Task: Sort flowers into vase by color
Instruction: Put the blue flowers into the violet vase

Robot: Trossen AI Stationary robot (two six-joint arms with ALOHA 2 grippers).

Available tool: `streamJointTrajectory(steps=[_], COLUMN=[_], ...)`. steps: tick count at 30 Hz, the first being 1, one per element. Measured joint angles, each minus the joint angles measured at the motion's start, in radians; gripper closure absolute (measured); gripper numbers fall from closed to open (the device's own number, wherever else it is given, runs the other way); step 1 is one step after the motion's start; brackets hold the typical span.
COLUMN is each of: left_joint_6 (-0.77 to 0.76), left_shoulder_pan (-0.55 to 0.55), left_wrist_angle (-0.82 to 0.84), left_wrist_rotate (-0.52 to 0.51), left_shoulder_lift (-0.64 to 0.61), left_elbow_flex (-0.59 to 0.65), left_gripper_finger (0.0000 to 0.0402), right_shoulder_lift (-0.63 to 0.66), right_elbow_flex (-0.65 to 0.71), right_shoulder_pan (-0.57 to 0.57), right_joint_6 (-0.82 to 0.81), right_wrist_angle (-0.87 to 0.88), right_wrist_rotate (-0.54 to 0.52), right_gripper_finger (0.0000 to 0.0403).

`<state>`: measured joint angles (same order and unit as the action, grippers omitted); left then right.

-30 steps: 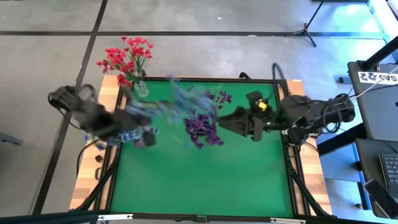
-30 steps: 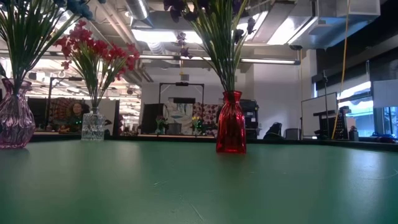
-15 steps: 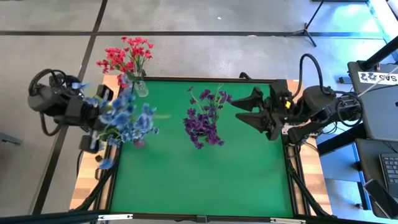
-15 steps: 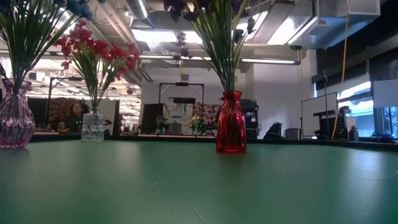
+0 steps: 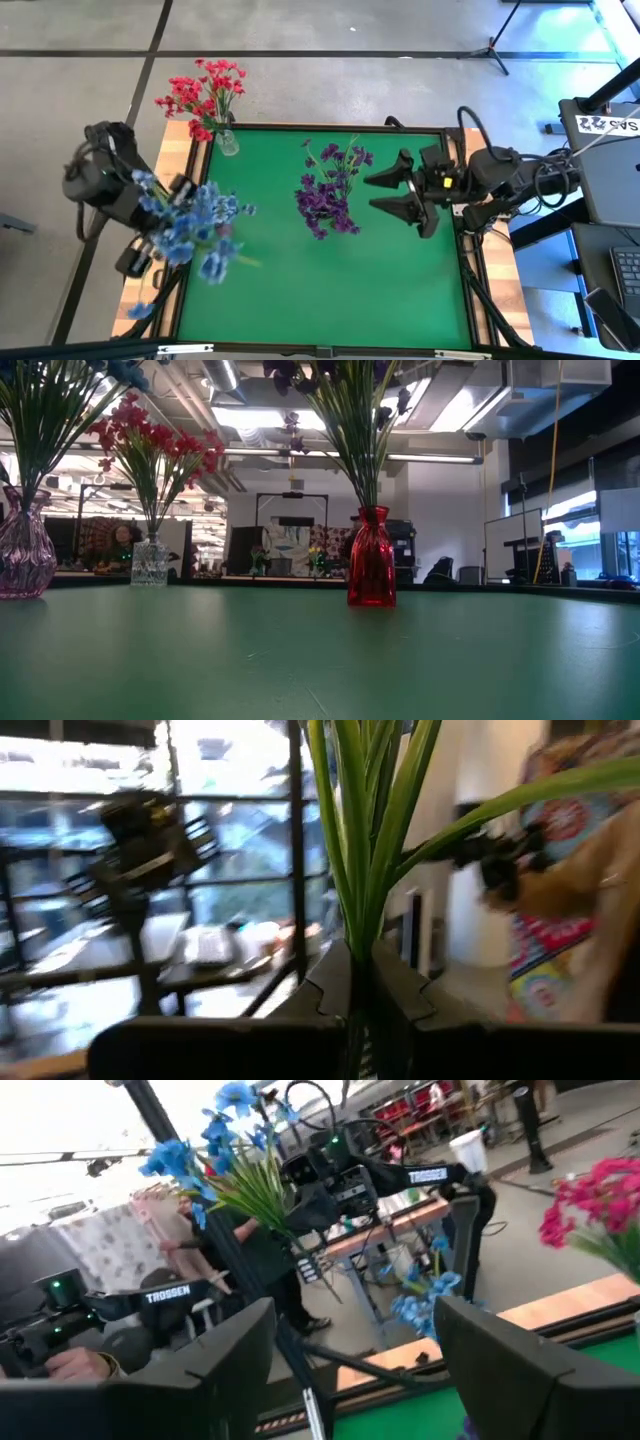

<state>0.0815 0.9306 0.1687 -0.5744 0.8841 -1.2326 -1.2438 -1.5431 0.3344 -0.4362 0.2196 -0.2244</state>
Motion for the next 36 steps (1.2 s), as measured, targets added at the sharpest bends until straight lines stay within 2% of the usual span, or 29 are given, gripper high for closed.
streamJointTrajectory(steps=[3,5,11,16,18,20,23,33,36], left_joint_6=[0.002,-0.024,-0.181,-0.148,-0.129,-0.137,-0.077,-0.079,0.001], left_shoulder_pan=[-0.003,-0.014,0.012,0.034,0.034,0.034,0.037,0.105,0.095], left_wrist_angle=[-0.106,-0.106,0.088,0.341,0.378,0.349,0.286,0.336,0.18], left_wrist_rotate=[0.054,0.058,0.012,-0.078,-0.124,-0.166,-0.17,-0.193,-0.175], left_shoulder_lift=[0.007,0.016,0.013,0.041,0.05,0.05,0.047,-0.038,-0.077], left_elbow_flex=[0.072,0.103,0.118,0.118,0.118,0.118,0.117,0.144,0.223], left_gripper_finger=[0.0392,0.0392,0.0392,0.0392,0.0392,0.0392,0.0392,0.0392,0.0392], right_shoulder_lift=[0.0,0.0,0.005,0.005,0.005,0.005,0.005,0.005,0.005], right_elbow_flex=[0.008,0.008,0.008,0.008,0.008,0.008,0.008,0.008,0.008], right_shoulder_pan=[0.0,-0.001,-0.001,-0.001,-0.001,-0.001,-0.001,-0.001,-0.001], right_joint_6=[0.001,0.001,0.025,0.024,0.023,0.023,0.023,-0.028,-0.03], right_wrist_angle=[0.002,0.006,0.051,0.099,0.112,0.114,0.114,0.128,0.128], right_wrist_rotate=[0.018,0.019,0.019,0.062,0.082,0.088,0.104,0.132,0.132], right_gripper_finger=[0.013,0.013,0.013,0.013,0.013,0.013,0.013,0.013,0.013])
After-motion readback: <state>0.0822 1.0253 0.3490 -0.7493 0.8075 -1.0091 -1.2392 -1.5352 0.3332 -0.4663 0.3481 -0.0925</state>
